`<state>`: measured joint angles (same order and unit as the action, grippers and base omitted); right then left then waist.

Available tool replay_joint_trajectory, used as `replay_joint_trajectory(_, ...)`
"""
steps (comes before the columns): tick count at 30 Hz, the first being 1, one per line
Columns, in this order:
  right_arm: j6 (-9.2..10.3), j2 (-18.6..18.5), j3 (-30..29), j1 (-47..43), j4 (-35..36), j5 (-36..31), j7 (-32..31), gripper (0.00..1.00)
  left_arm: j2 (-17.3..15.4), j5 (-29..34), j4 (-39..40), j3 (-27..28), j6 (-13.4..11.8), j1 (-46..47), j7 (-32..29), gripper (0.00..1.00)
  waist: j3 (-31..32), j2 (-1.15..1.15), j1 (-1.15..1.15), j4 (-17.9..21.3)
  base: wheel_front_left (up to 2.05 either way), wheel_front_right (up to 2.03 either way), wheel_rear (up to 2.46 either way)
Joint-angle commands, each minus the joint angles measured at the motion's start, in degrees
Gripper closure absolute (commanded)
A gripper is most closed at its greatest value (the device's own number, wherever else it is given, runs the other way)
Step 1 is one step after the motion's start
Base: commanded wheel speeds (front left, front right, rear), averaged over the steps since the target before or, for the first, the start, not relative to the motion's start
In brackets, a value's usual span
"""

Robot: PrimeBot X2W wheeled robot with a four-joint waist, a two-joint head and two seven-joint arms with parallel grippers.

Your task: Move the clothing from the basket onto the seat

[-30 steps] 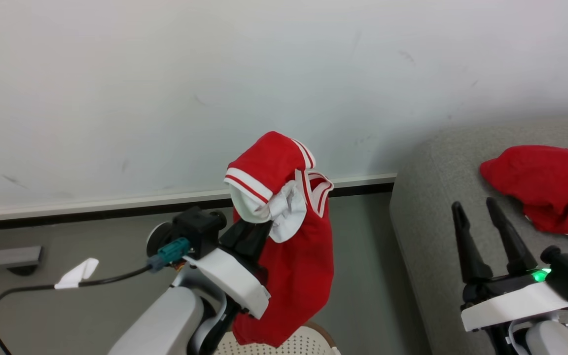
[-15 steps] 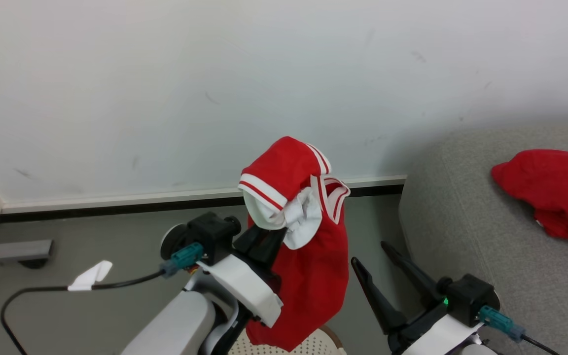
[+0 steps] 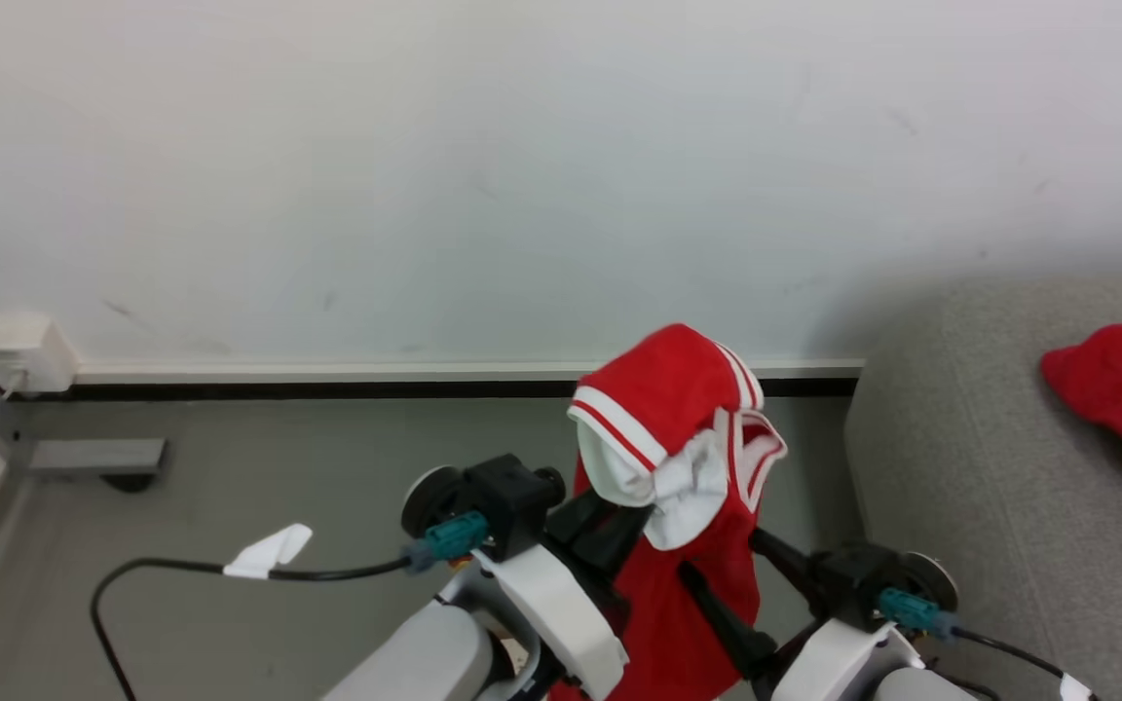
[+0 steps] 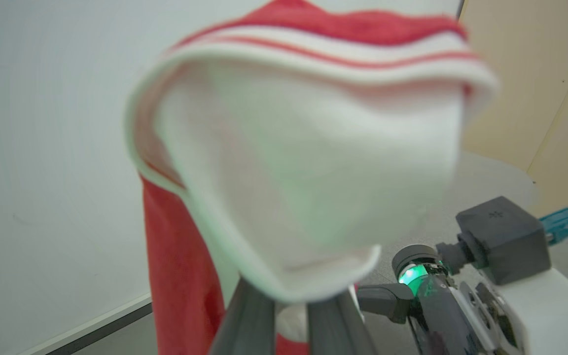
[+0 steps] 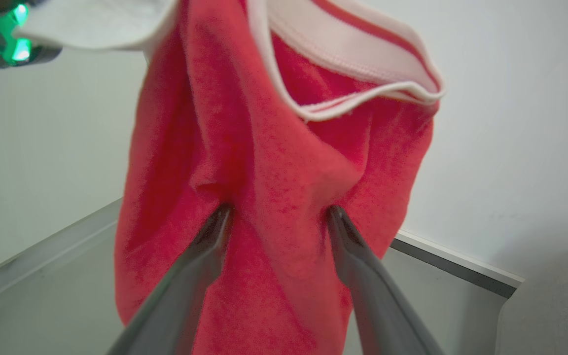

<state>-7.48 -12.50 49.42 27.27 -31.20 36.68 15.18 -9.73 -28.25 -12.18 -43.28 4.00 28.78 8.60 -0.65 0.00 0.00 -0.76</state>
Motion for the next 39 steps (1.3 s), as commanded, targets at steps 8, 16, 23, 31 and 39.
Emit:
replay_joint_trajectory(8, -0.04, 1.1, 7.2, 4.8, -2.7, 4.7, -0.1, 0.0, 1.2, 0.0, -0.9, -2.9, 1.4, 0.6, -0.7, 1.0, 0.0, 0.0, 0.0, -2.7, 0.0, 0.0, 0.0)
replay_joint_trajectory(16, -0.04, 2.1, 7.7, 6.6, -2.5, 6.1, -0.1, 0.0, 2.0, -0.9, -1.6, -5.2, 2.2, 0.8, -0.9, 1.0, -0.3, 0.0, 0.0, -4.4, 0.0, 0.0, 0.0)
replay_joint_trajectory(23, -0.04, 2.4, 4.5, 5.4, -0.7, 4.2, -0.1, 0.0, 1.7, -1.7, -2.4, -5.3, 2.4, 1.0, -0.5, 1.0, -0.4, 0.0, 0.0, -5.1, 0.0, 0.0, 0.0)
replay_joint_trajectory(31, -0.04, 2.4, 3.0, 4.0, 1.1, 2.1, -0.1, 1.0, 1.2, -2.4, -3.0, -4.7, 1.7, 1.3, 0.0, 1.0, -0.6, 0.0, 0.0, -4.5, 0.0, 0.0, 0.0)
replay_joint_trajectory(39, -0.04, 1.4, 3.2, 3.8, 2.6, 2.7, -0.1, 1.0, 0.6, -3.0, -3.4, -4.1, 1.1, 1.4, 0.5, 1.0, -0.9, 0.0, 0.0, -4.1, 0.0, 0.0, 0.0)
